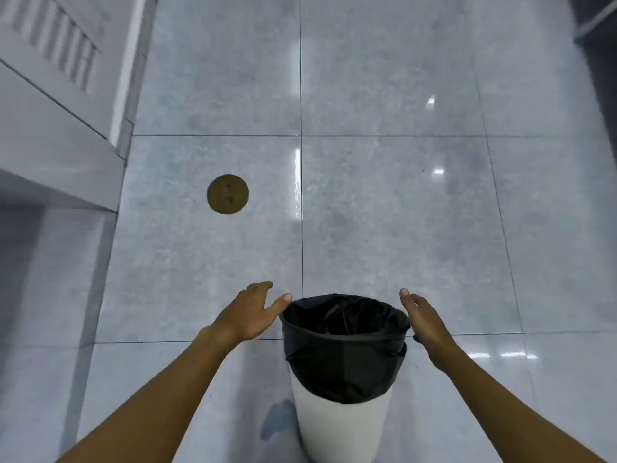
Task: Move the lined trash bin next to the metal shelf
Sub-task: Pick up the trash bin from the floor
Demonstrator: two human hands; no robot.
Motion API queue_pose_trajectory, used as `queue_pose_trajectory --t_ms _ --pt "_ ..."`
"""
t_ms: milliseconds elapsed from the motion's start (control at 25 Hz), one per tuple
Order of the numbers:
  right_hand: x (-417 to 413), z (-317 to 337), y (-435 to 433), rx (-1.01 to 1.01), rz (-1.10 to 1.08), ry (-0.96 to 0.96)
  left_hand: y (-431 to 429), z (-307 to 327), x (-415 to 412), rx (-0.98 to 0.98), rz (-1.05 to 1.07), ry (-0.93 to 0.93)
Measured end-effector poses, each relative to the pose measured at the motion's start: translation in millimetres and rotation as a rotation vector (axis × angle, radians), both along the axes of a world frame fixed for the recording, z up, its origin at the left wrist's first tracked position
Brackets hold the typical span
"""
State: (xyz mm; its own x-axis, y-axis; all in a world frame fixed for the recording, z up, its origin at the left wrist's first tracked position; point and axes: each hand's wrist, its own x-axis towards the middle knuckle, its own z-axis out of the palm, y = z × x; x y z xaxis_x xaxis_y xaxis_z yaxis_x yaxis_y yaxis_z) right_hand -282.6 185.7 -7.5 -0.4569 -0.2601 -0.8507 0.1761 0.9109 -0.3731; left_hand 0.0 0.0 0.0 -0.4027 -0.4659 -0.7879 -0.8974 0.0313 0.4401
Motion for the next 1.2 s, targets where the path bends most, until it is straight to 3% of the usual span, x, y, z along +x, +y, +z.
queue_pose_trajectory --t_ms 160,280,400,560,680,840,1000,1200 --pt "-2.4 -43.1 -3.5 -0.036 -0.163 -0.106 16.8 -48.6 -6.4 0.041 0.014 -0.028" --pt "-12.6 -64.0 -3.4 0.004 -0.22 -0.132 27.0 -79.7 -13.9 0.144 0.137 -0.002" --pt "-18.7 -66.3 0.3 0.125 -0.297 -0.144 38.3 -87.1 -24.3 0.334 0.346 0.067" --pt "-4.4 -34.0 4.1 0.068 -0.415 -0.148 62.9 -52.1 -28.8 0.346 0.519 0.172" --pt "2.3 19.8 4.4 -0.045 -0.439 -0.142 66.2 12.7 -27.8 0.302 0.581 0.266" --pt "7.2 139.7 -15.9 -0.173 -0.402 -0.127 51.3 128.6 -33.1 0.222 0.621 0.39" --pt "-1.1 301.3 -37.9 -0.26 -0.411 -0.066 20.5 295.3 -52.5 0.205 0.763 0.492" --pt "-8.8 495.2 -64.6 -0.365 -0.471 -0.017 -22.0 496.1 -76.0 0.116 0.709 0.637"
